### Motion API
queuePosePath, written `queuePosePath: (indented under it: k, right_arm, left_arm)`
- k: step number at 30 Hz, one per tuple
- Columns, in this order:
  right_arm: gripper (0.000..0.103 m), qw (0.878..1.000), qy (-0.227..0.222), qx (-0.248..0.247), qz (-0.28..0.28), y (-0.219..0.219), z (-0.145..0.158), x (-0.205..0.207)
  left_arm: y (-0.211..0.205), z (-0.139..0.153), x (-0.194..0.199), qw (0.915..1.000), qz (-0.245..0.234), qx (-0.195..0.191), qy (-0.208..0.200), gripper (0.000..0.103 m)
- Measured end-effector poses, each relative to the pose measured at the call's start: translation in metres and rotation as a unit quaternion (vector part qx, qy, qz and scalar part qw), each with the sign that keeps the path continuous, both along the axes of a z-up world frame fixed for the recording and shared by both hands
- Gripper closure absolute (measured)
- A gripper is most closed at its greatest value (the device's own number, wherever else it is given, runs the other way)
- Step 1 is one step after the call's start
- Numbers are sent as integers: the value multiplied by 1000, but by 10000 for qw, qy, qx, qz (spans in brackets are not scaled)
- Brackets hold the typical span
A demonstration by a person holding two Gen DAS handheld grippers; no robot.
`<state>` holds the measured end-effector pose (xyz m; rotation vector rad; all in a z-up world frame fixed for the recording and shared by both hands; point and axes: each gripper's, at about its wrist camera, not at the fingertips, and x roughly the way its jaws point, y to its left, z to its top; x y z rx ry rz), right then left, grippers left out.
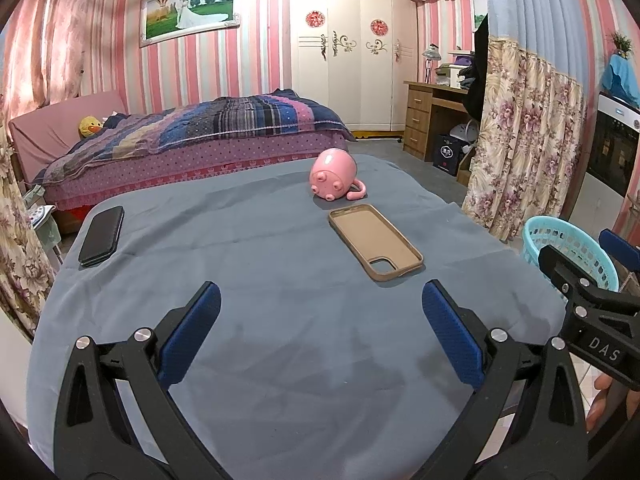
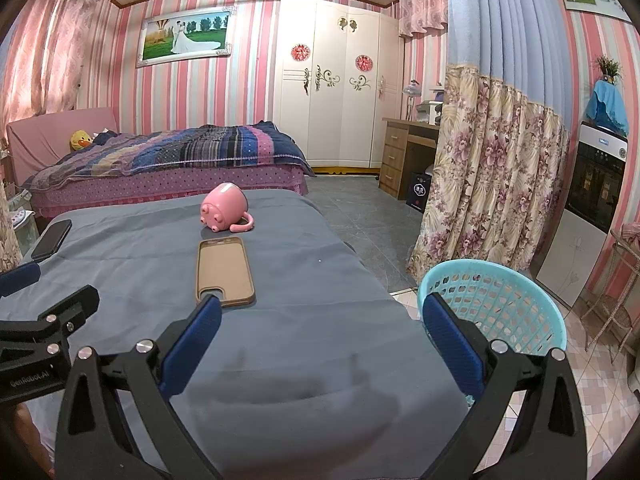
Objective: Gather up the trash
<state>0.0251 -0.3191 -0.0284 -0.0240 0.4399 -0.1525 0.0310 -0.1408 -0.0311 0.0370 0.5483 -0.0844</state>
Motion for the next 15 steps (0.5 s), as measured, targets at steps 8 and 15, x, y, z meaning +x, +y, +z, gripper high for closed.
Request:
queuePosePath:
  k: [8,15]
  right_arm:
    - [5,10000,-23,-65,53,2,0,-1]
    - [5,10000,-35,-62,32,1,1,1]
  left_arm:
    - [0,0,0,10000,9,-4,3,6]
    - [0,1,0,10000,8,5,-14,6]
